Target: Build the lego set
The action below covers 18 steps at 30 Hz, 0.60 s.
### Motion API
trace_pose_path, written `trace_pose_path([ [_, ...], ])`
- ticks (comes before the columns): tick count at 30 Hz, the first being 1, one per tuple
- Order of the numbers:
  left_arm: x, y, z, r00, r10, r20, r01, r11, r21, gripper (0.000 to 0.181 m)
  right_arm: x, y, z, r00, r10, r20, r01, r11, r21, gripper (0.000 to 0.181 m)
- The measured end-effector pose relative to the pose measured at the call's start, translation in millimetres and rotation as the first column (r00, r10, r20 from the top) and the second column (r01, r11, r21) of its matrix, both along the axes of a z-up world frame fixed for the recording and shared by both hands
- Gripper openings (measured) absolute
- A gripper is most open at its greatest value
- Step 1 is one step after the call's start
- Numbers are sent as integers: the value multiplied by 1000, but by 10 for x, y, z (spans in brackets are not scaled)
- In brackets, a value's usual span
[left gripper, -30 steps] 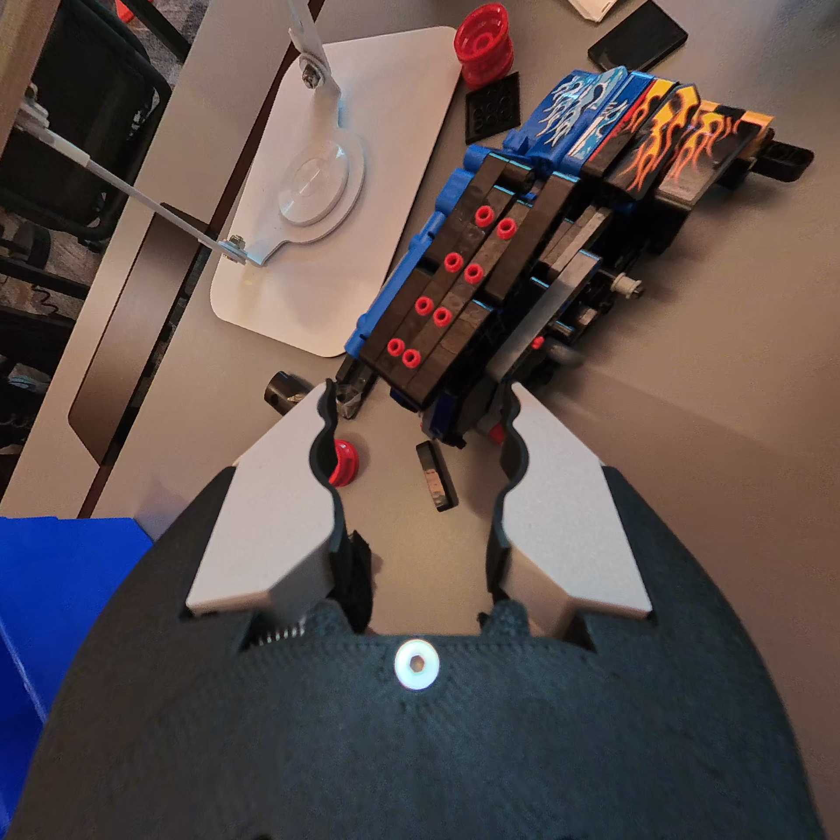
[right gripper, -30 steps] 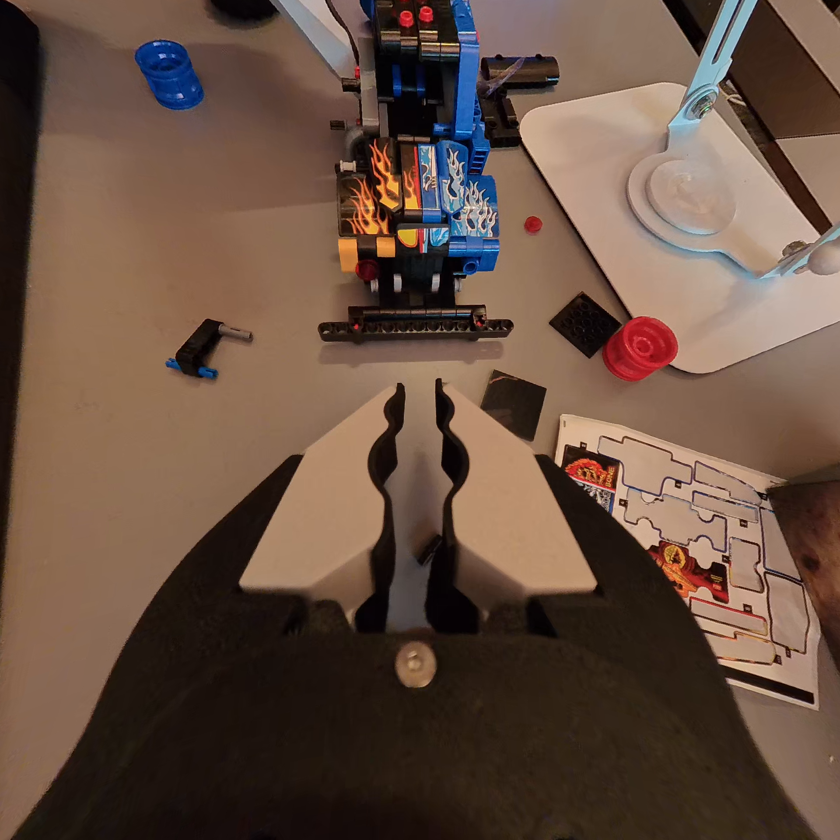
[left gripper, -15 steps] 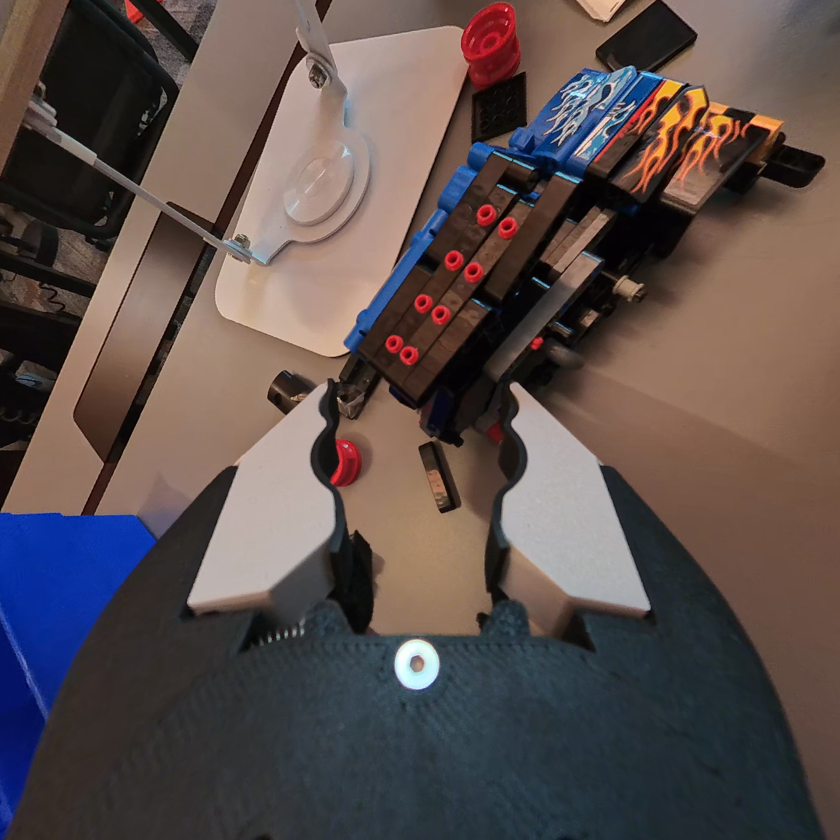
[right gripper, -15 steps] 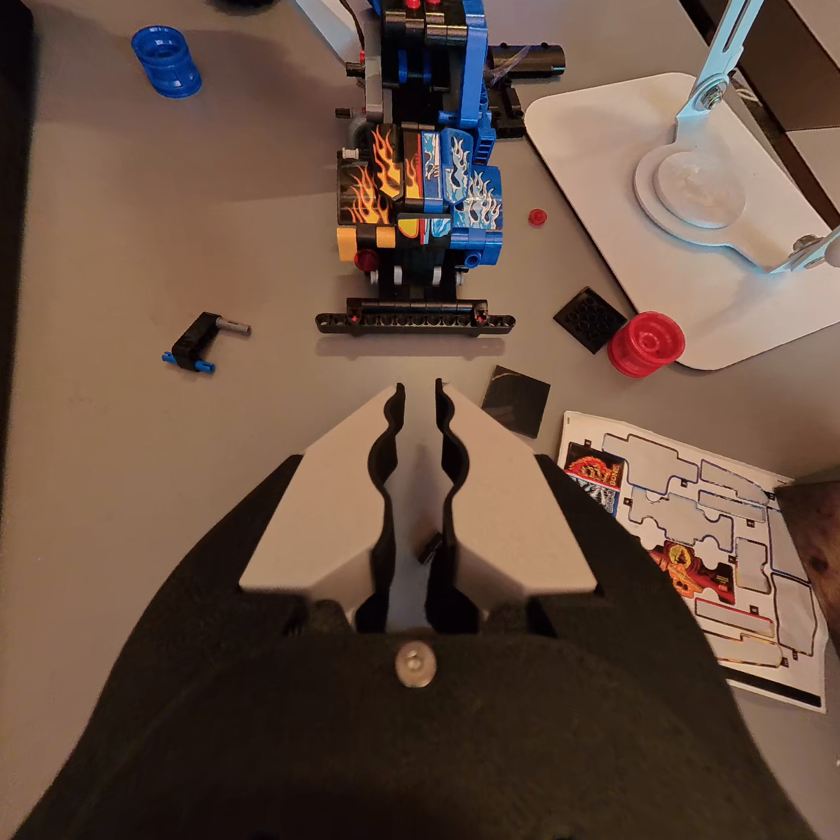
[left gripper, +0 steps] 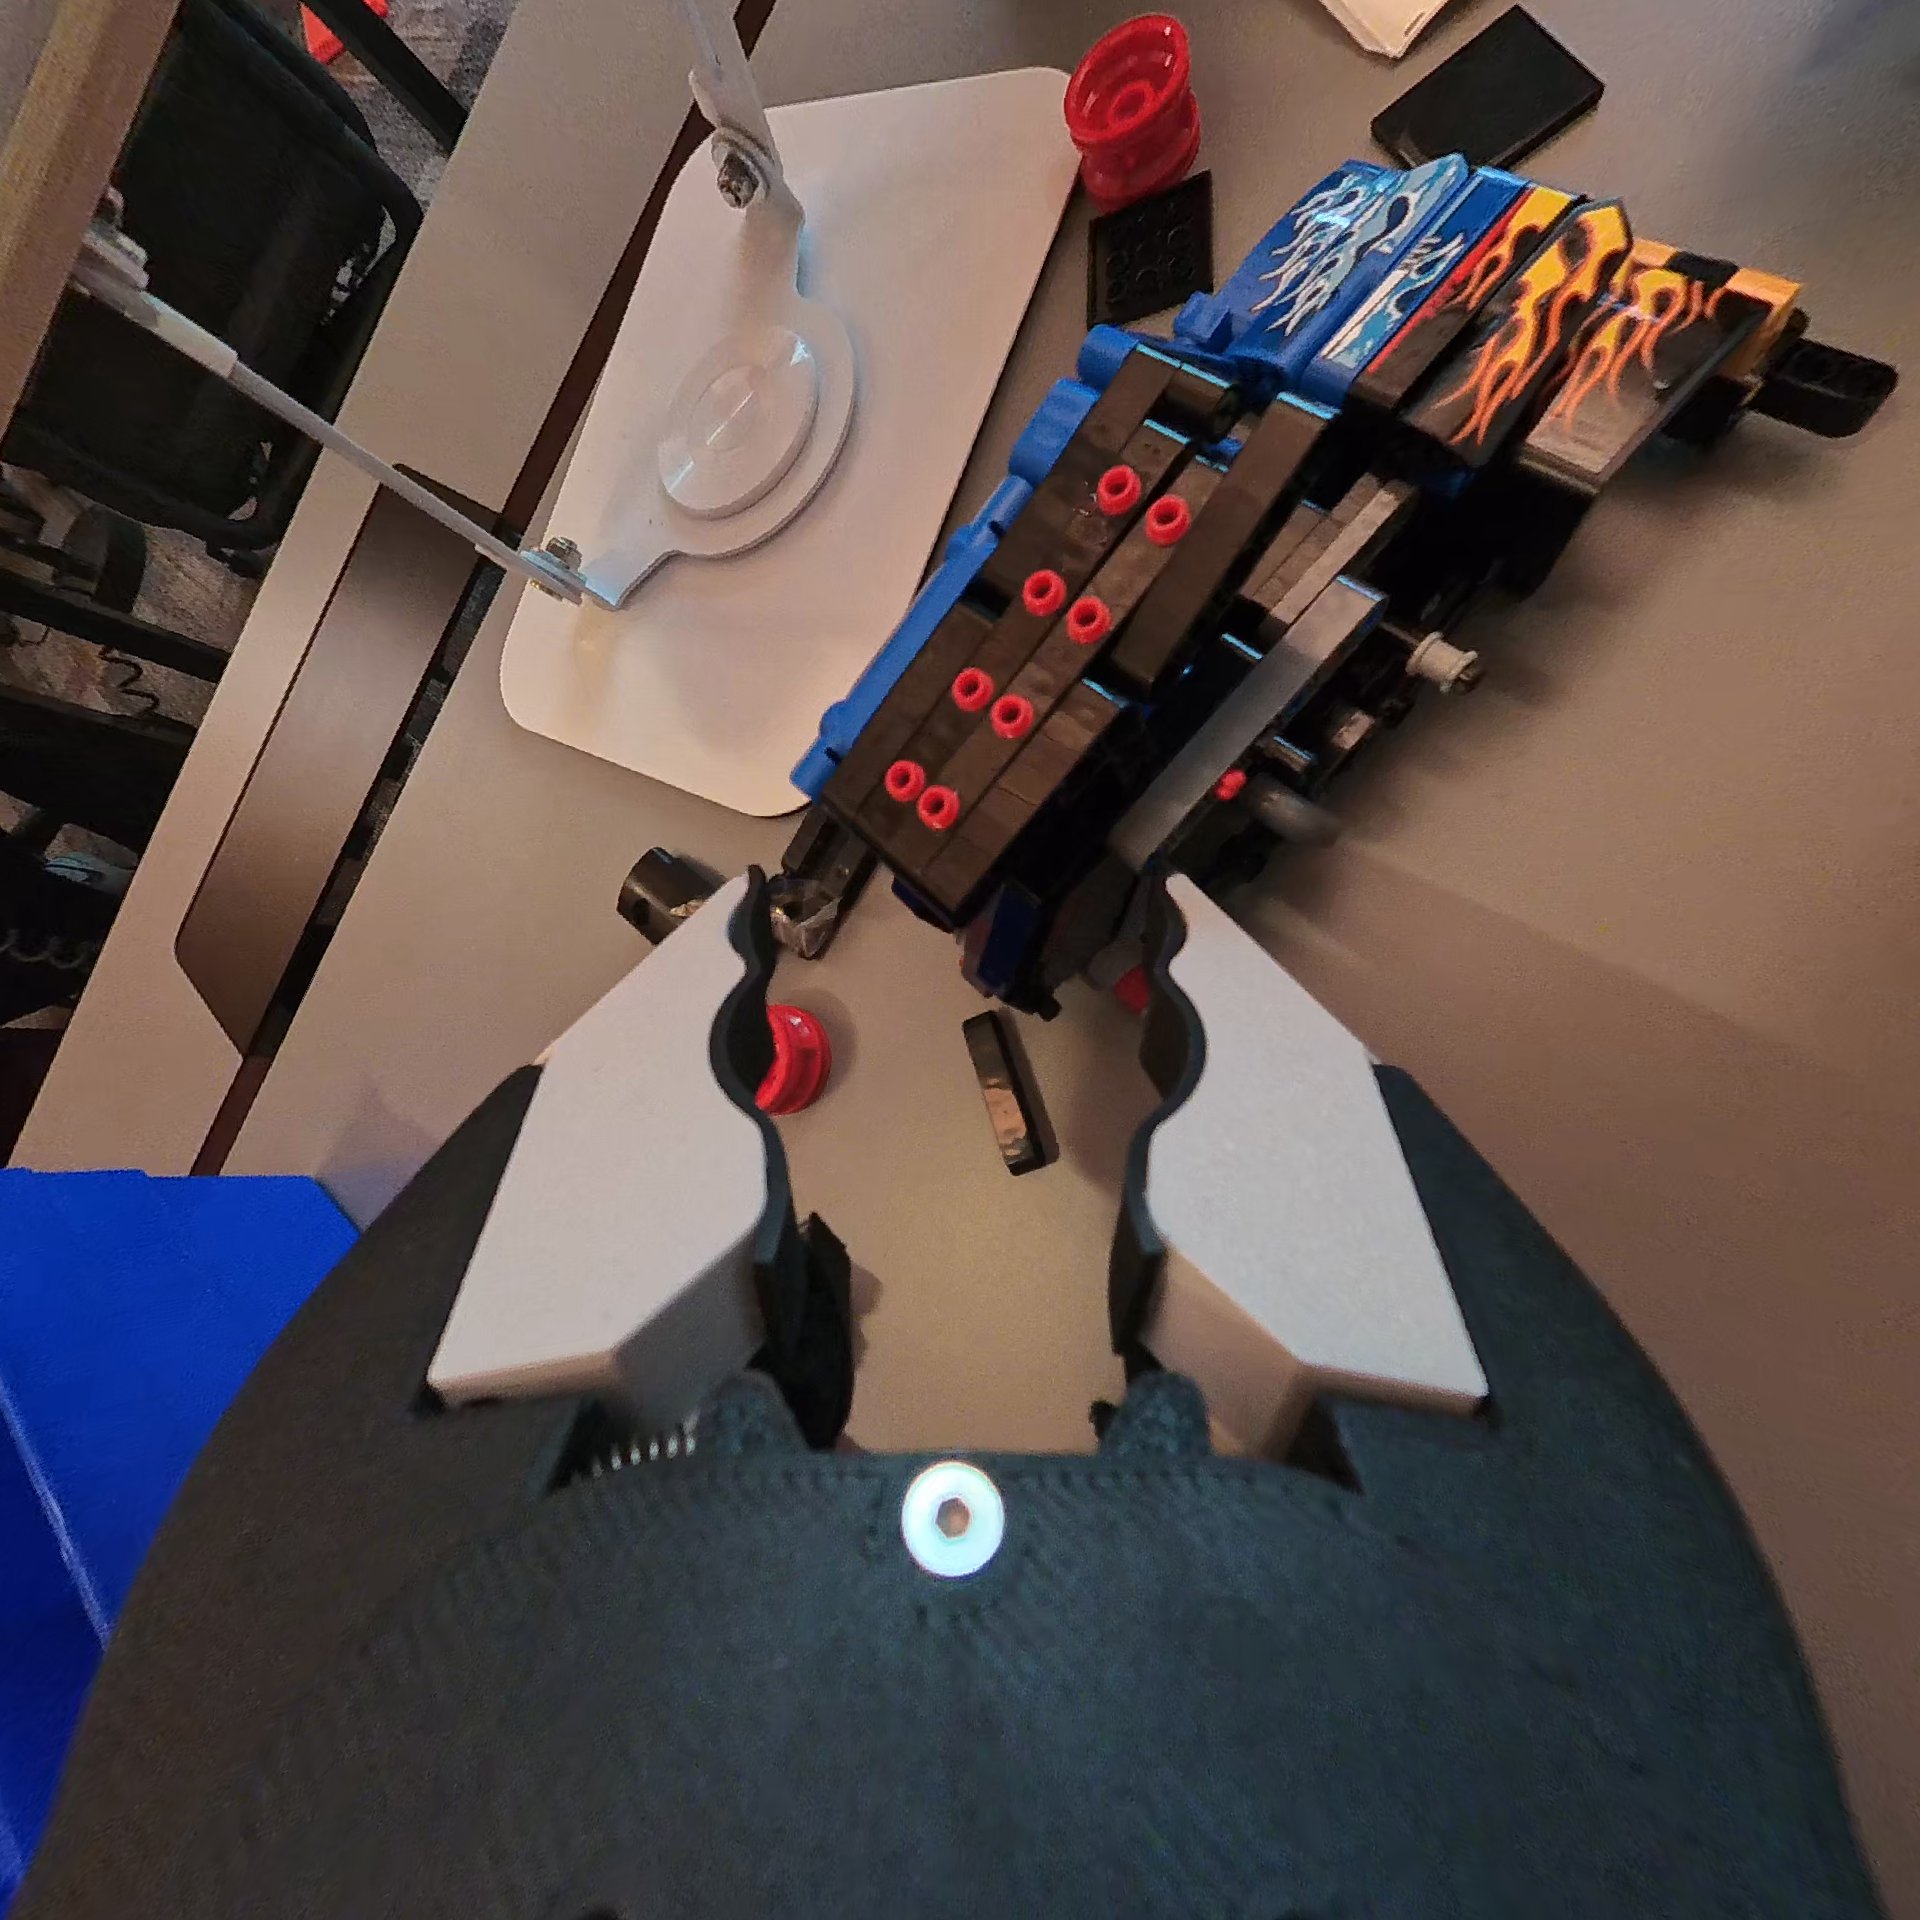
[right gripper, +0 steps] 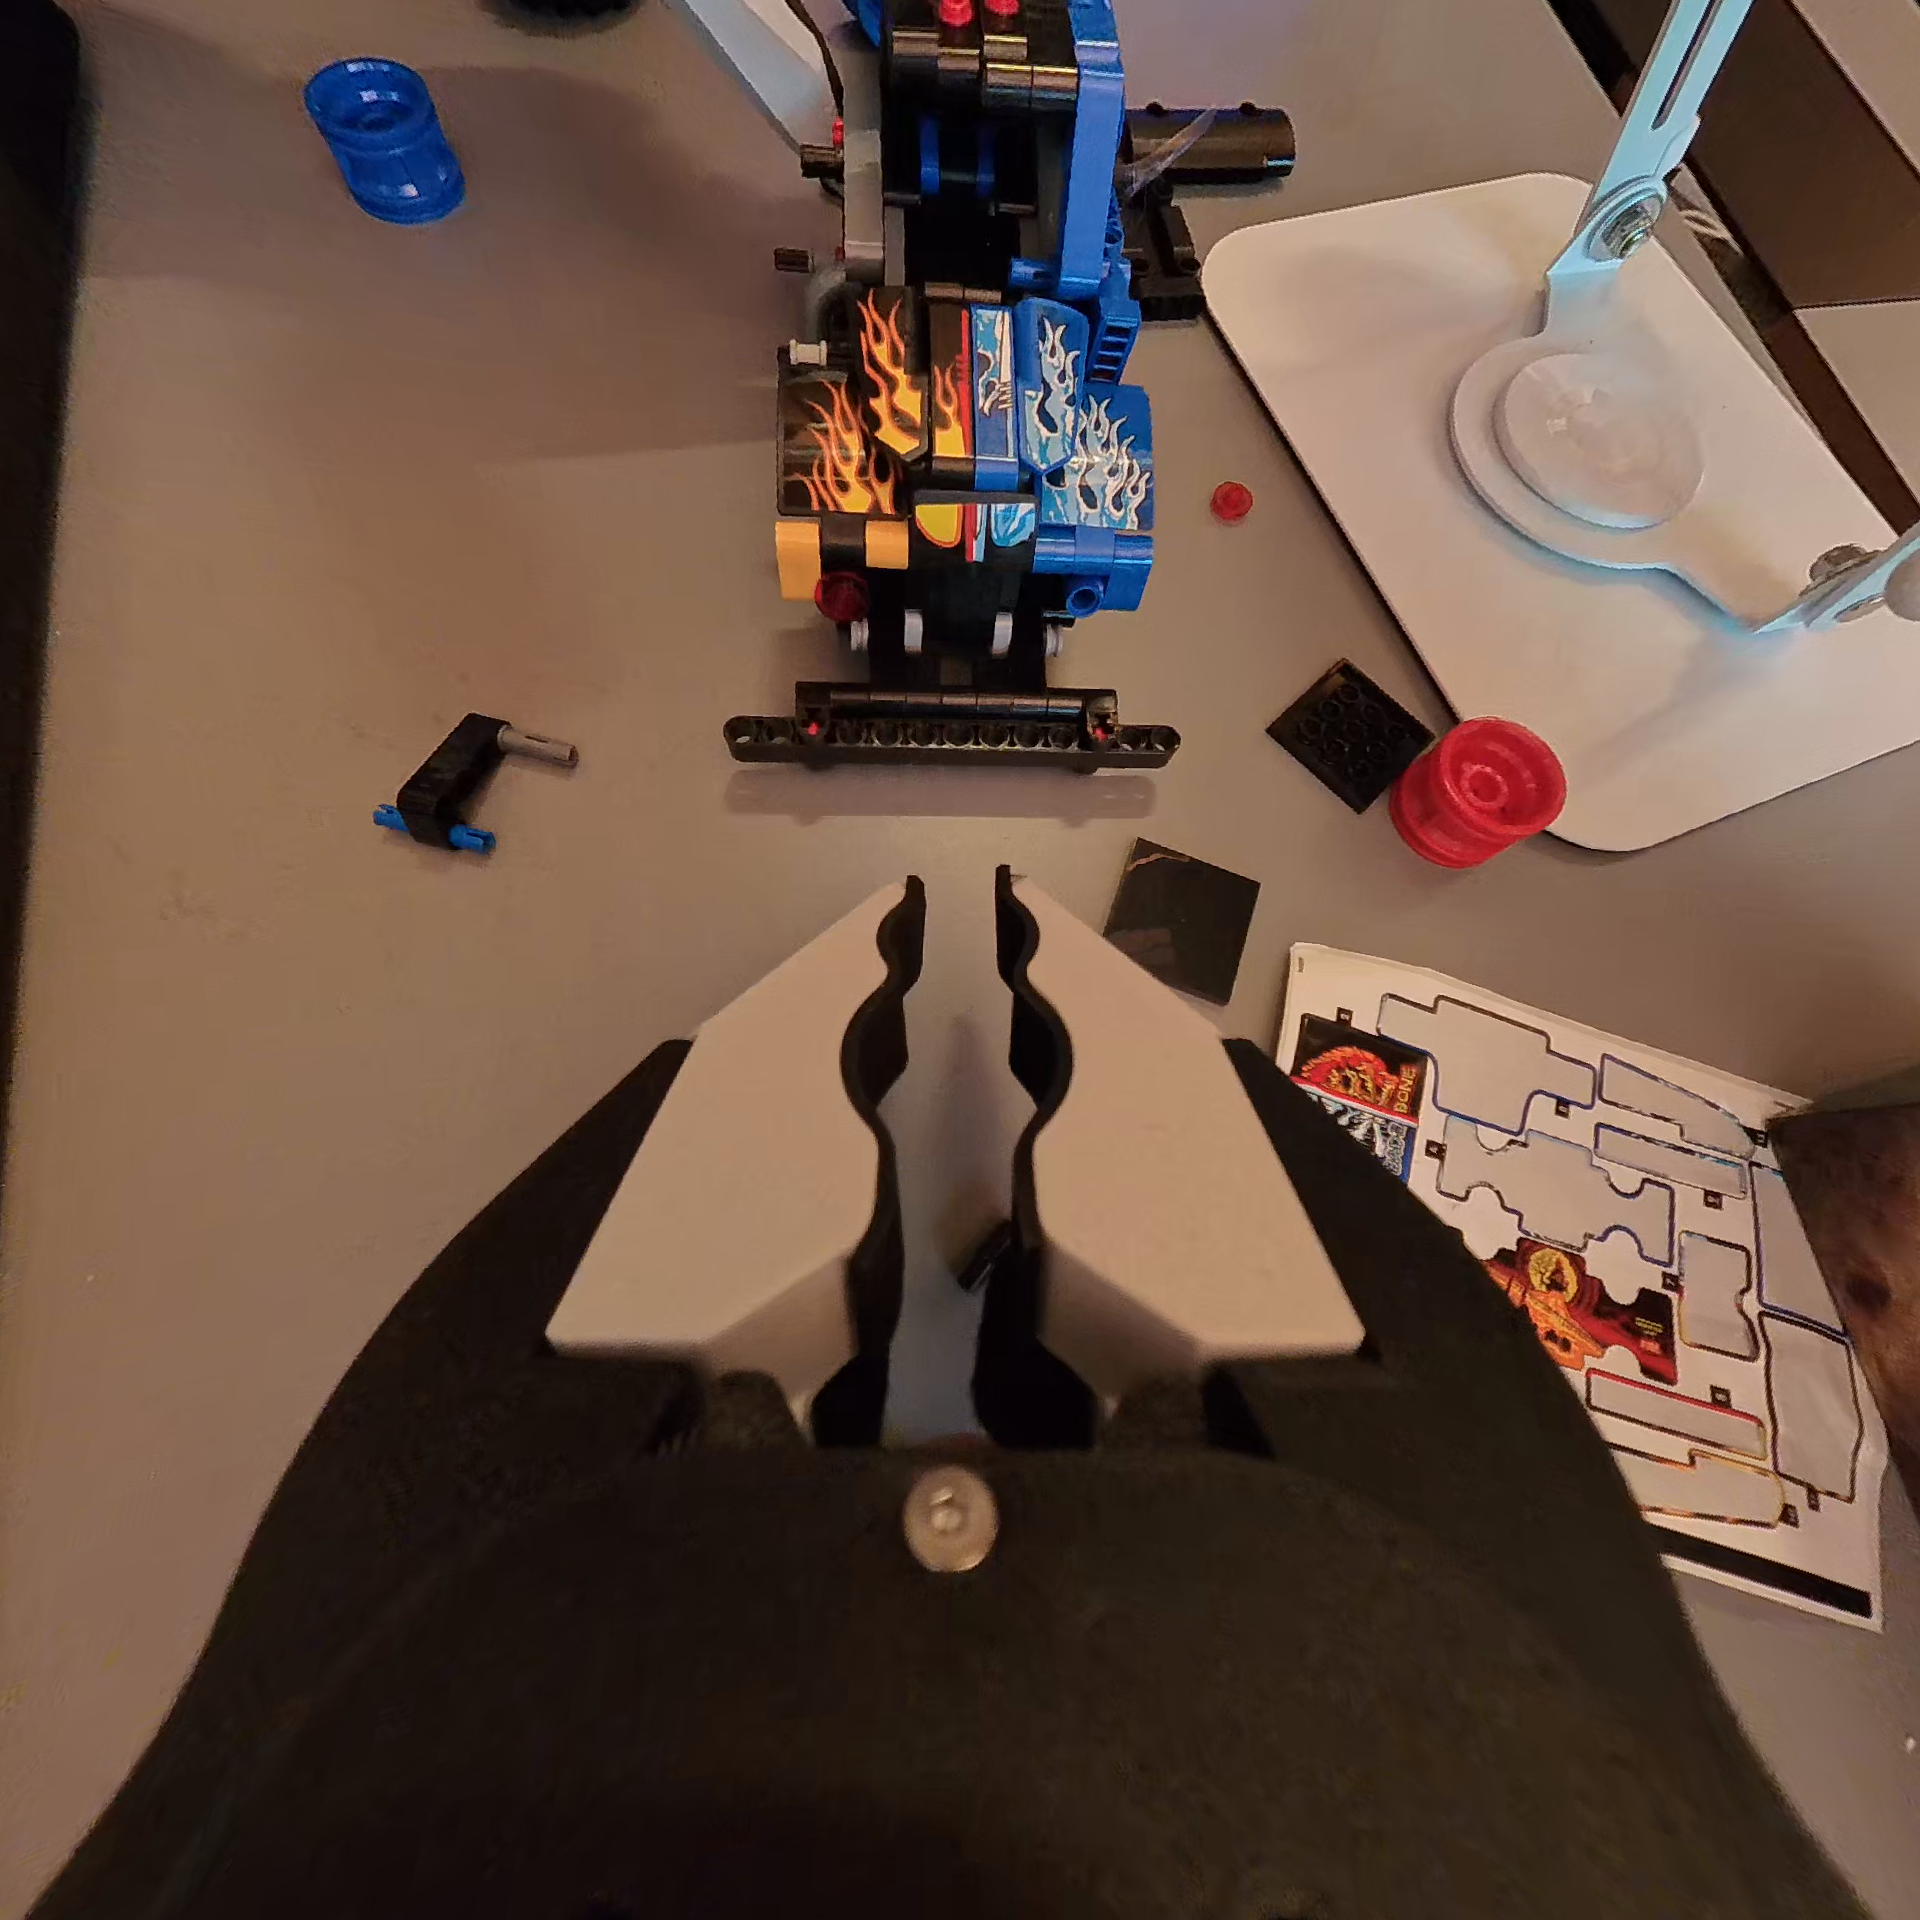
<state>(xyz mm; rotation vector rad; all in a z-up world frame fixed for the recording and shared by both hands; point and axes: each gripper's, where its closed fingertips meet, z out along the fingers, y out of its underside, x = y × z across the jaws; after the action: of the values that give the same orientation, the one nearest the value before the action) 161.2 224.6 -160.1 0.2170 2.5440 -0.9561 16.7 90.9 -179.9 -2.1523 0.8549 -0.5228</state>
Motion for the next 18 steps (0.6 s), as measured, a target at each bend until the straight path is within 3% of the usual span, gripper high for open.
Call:
trace_pose_path([
  [14, 23, 30, 87, 1000, 4, 9, -4, 999, -38, 70, -4, 27, 5, 1000, 6, 3, -6, 1000, -1, 12],
  [18, -33, 8, 128, 996, -31, 78, 33, 999, -23, 68, -5, 40, 8, 1000, 8, 5, -8, 1000, -1, 12],
])
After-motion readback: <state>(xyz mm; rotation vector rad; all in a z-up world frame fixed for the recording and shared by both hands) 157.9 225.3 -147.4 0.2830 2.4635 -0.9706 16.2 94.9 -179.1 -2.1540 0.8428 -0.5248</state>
